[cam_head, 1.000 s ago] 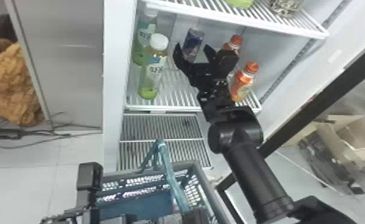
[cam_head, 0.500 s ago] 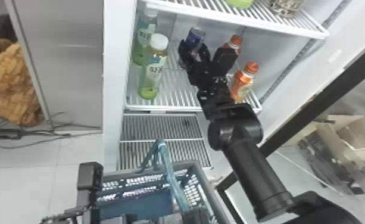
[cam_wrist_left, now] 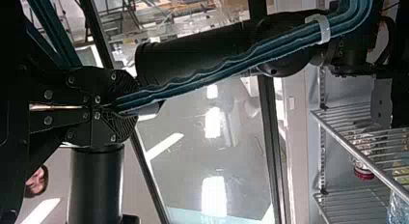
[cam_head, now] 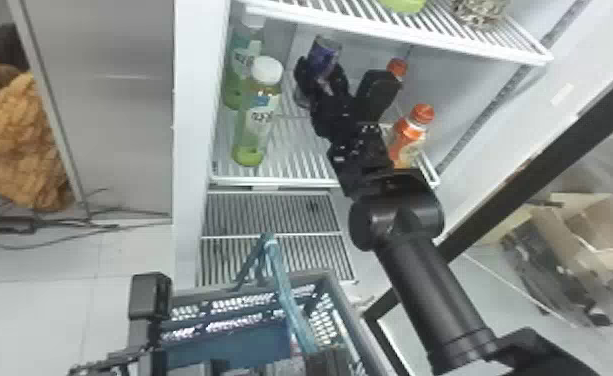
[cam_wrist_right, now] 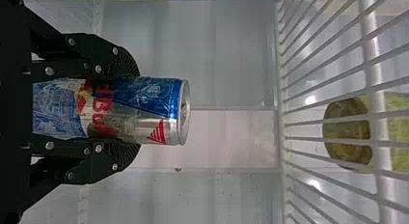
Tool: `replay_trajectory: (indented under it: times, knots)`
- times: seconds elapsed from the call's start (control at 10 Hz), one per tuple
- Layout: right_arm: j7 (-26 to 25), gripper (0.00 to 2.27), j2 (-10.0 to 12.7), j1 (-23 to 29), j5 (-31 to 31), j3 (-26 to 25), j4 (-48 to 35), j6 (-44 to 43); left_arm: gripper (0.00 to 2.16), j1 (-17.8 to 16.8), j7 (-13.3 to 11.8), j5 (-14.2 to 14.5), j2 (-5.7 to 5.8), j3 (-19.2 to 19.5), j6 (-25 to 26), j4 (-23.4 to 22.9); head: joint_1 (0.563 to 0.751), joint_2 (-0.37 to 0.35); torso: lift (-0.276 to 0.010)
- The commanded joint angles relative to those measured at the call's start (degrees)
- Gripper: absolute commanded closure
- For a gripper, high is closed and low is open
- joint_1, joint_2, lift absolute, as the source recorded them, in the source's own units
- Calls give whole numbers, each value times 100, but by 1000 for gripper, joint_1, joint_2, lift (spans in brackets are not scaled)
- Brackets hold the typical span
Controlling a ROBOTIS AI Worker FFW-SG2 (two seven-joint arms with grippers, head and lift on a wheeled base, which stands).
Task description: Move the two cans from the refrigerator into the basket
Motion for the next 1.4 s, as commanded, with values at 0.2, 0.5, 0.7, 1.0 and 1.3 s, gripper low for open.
replay_trajectory:
  times: [0.2,0.5,0.7,1.0,1.3]
  knots:
    - [1,891,-32,479,225,-331,-1010,643,1181,29,0,4,-9,31,-3,0,695,-350,-276]
    - [1,891,-67,1027,202,-583,-1657,741,1181,57,0,4,-9,54,-17,0,695,-350,-276]
    - [9,891,-67,1547,122,-800,-2332,868,1181,71,0,4,-17,89,-31,0,695,-350,-276]
    - [9,891,-67,2307,-27,-1040,-3302,1037,1181,85,0,4,-17,100,-31,0,695,-350,-276]
    - [27,889,-67,3136,-141,-1302,-4399,1402,1181,85,-9,4,-17,111,-31,0,695,-350,-276]
